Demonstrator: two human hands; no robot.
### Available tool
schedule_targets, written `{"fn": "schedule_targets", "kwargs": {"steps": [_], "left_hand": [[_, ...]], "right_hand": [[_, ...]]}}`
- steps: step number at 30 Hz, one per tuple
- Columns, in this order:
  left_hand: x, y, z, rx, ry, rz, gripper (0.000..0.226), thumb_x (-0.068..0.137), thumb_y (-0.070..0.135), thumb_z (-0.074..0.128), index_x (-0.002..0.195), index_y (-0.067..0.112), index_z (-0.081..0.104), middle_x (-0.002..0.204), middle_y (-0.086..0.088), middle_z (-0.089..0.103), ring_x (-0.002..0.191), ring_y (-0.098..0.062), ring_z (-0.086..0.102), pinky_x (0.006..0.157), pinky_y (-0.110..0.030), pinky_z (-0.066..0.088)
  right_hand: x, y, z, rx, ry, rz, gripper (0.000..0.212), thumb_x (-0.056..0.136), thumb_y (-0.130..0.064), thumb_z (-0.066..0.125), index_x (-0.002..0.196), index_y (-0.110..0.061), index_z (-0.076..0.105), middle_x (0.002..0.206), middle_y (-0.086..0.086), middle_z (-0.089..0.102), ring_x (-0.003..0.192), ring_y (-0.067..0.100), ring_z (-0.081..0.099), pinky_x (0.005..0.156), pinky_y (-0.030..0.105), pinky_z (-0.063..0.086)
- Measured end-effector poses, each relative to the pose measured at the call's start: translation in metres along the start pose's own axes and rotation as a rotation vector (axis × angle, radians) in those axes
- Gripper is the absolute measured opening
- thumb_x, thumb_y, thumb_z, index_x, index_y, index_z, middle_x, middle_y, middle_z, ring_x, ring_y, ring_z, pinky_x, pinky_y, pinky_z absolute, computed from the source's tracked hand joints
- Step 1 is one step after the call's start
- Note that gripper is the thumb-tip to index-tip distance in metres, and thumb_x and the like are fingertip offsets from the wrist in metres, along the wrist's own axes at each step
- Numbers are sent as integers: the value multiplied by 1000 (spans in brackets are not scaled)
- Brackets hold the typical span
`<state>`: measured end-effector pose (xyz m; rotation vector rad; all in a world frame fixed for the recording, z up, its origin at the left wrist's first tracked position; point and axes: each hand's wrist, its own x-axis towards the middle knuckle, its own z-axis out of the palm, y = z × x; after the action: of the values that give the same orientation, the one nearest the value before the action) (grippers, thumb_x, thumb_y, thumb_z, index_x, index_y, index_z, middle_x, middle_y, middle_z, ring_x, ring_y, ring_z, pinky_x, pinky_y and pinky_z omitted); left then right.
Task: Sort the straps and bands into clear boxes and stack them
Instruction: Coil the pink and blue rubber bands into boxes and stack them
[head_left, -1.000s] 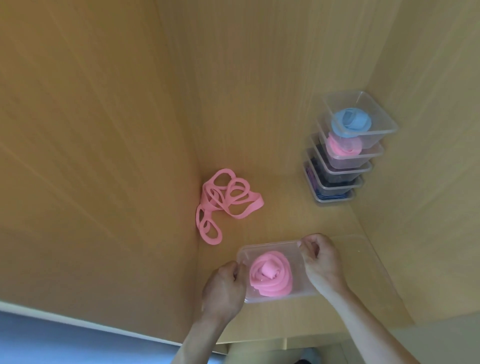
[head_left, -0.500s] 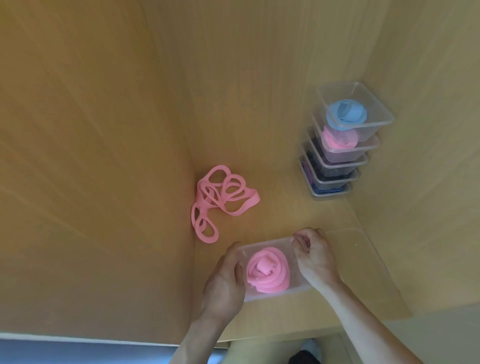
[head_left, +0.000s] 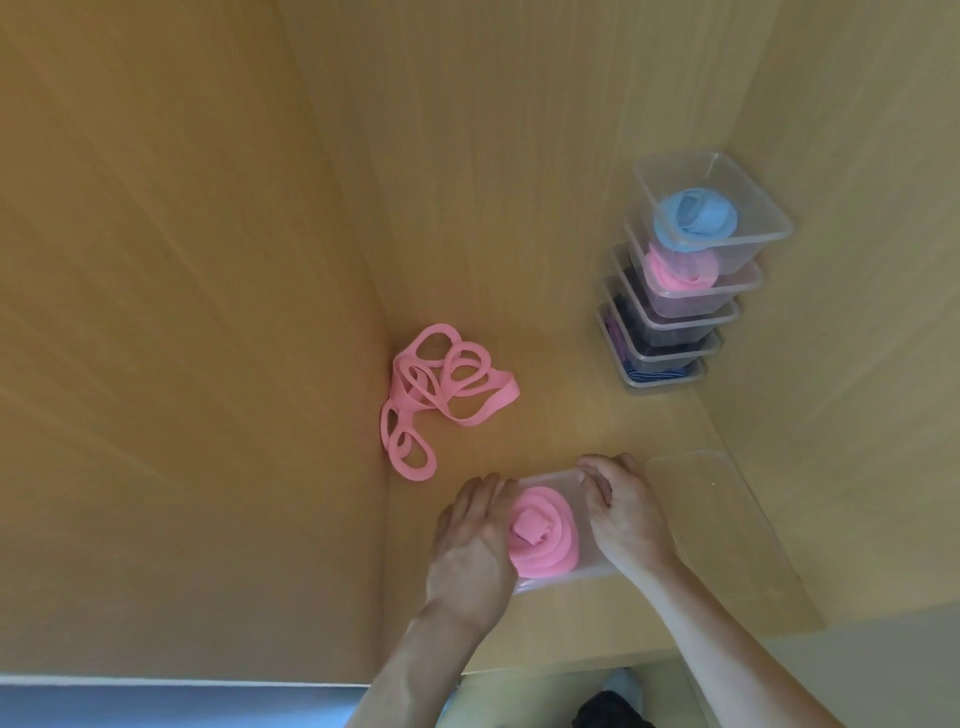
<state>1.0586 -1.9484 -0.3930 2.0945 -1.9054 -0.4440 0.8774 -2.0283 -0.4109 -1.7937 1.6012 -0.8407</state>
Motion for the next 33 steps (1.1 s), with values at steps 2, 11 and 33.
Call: {"fn": "schedule_targets", "kwargs": {"steps": [2, 11, 33], "left_hand": [[7, 7, 0, -85, -11, -20, 73, 89, 0, 42, 157, 23, 28, 163, 7, 26, 152, -12, 13, 123, -28, 15], [8, 7, 7, -171, 22, 25, 51, 104, 29, 37, 153, 17, 36, 157, 1, 36, 149, -15, 18, 123, -28, 18], [21, -2, 13, 50, -12, 33, 63, 90, 49, 12, 143, 23, 35, 131, 8, 41, 122, -14, 34, 101, -31, 36]], "right_hand": [[3, 0, 0, -24, -1, 3, 18, 100, -15, 58, 111, -17, 72, 101, -1, 57, 84, 13, 58, 80, 26, 47], [-5, -7, 2, -169, 30, -109, 22, 96, -4, 56, 110, -10, 72, 104, 3, 60, 95, 24, 60, 84, 39, 52], [4, 2, 9, -114, -228, 34, 22, 103, -19, 39, 116, -19, 56, 112, -8, 48, 113, 18, 50, 96, 30, 40]]}}
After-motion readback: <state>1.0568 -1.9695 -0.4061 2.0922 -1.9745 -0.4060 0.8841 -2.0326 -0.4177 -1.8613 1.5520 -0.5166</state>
